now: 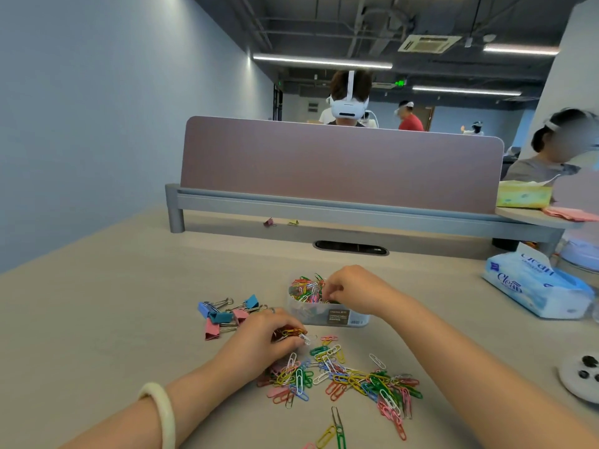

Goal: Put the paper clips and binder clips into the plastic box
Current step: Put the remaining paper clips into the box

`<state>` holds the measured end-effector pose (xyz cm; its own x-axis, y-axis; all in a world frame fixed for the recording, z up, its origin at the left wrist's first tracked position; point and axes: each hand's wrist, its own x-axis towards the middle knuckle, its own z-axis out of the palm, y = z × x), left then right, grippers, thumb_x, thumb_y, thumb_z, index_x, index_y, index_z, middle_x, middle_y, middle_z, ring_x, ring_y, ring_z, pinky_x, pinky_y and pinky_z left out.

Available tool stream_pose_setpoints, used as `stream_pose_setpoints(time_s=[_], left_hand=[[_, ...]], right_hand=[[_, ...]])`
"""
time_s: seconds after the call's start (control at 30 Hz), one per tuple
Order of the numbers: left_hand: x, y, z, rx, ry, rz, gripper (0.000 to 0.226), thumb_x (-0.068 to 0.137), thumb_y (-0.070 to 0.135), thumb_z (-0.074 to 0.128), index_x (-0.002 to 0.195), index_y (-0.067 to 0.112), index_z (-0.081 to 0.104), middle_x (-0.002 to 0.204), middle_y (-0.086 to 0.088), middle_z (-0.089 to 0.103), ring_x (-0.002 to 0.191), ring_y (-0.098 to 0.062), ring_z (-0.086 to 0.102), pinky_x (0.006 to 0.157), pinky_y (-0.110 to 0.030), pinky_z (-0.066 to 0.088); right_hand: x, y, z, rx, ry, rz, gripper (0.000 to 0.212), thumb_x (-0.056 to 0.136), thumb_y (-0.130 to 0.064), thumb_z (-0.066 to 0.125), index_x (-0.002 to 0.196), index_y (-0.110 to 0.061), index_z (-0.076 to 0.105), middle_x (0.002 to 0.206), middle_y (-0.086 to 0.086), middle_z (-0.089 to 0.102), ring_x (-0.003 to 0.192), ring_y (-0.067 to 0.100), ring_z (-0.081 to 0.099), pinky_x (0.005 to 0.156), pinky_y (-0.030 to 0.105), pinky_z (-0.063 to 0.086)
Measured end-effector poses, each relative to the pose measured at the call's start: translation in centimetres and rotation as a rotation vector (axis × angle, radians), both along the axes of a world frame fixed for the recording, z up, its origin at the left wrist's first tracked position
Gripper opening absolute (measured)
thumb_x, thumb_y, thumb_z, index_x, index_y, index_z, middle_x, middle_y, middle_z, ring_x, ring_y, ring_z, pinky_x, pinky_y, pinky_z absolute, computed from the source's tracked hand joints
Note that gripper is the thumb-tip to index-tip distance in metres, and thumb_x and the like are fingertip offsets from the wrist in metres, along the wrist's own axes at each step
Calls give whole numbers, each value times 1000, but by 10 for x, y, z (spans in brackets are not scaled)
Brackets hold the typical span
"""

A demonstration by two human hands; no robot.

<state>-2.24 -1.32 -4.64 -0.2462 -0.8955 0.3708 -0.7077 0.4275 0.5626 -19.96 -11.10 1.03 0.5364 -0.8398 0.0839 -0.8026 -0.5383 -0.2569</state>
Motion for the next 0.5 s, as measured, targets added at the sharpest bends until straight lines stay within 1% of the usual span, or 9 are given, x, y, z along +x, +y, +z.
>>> stream_pose_setpoints(time_s=[0.07, 0.13, 0.2, 0.27, 0.3, 0.37, 0.4, 0.5], left_hand=[[-2, -2, 6, 2, 42, 25, 19, 81, 28, 64, 99, 26, 67, 94, 13, 61, 89, 4, 53, 79, -8, 38], [-5, -8, 17, -12, 97, 62, 18, 79, 25, 66, 97, 24, 68, 91, 9, 63, 88, -4, 54, 75, -14, 40], [-8, -23, 31, -17, 124, 89, 17, 79, 22, 66, 96, 19, 69, 87, 7, 63, 81, -7, 54, 68, -13, 38], [-11, -45, 44, -13, 117, 114, 17, 80, 20, 66, 96, 14, 69, 86, 1, 66, 75, -8, 54, 62, -9, 38], [-13, -58, 48, -9, 113, 140, 18, 81, 20, 65, 96, 11, 68, 90, -2, 68, 77, -10, 56, 64, -11, 40], [-15, -83, 50, 15, 91, 205, 21, 82, 19, 64, 99, 8, 67, 99, -8, 69, 86, -17, 59, 74, -22, 43], [-16, -94, 47, 32, 60, 232, 21, 82, 19, 63, 100, 8, 66, 102, -10, 69, 89, -19, 59, 76, -25, 43], [-21, -117, 39, 99, -75, 267, 24, 80, 20, 66, 100, 6, 65, 105, -13, 68, 96, -24, 60, 82, -31, 47]], right_hand=[[-3, 2, 1, -11, -73, -16, 24, 88, -8, 51, 100, -14, 70, 109, 4, 69, 101, 18, 61, 87, 26, 43], [-9, 7, 3, -35, -204, -43, 24, 88, -7, 49, 99, -15, 69, 106, 3, 69, 94, 14, 61, 84, 26, 46], [-16, 16, 6, -49, -314, -55, 22, 88, -7, 50, 95, -15, 69, 97, 2, 70, 84, 11, 61, 78, 23, 47], [-23, 30, 7, -65, -366, -48, 19, 88, -9, 51, 93, -17, 68, 85, -6, 66, 75, 4, 58, 69, 16, 44], [-26, 37, 6, -67, -373, -42, 19, 88, -10, 51, 92, -17, 68, 79, -12, 62, 72, -2, 55, 65, 12, 41], [-32, 50, 0, -60, -356, -31, 20, 88, -10, 51, 92, -19, 68, 74, -23, 54, 69, -7, 51, 63, 7, 36], [-35, 55, -4, -55, -334, -26, 20, 88, -11, 51, 92, -21, 68, 74, -25, 52, 69, -7, 50, 62, 7, 36], [-45, 66, -16, -36, -269, -29, 18, 88, -16, 52, 94, -25, 67, 76, -24, 51, 69, -5, 49, 61, 9, 37]])
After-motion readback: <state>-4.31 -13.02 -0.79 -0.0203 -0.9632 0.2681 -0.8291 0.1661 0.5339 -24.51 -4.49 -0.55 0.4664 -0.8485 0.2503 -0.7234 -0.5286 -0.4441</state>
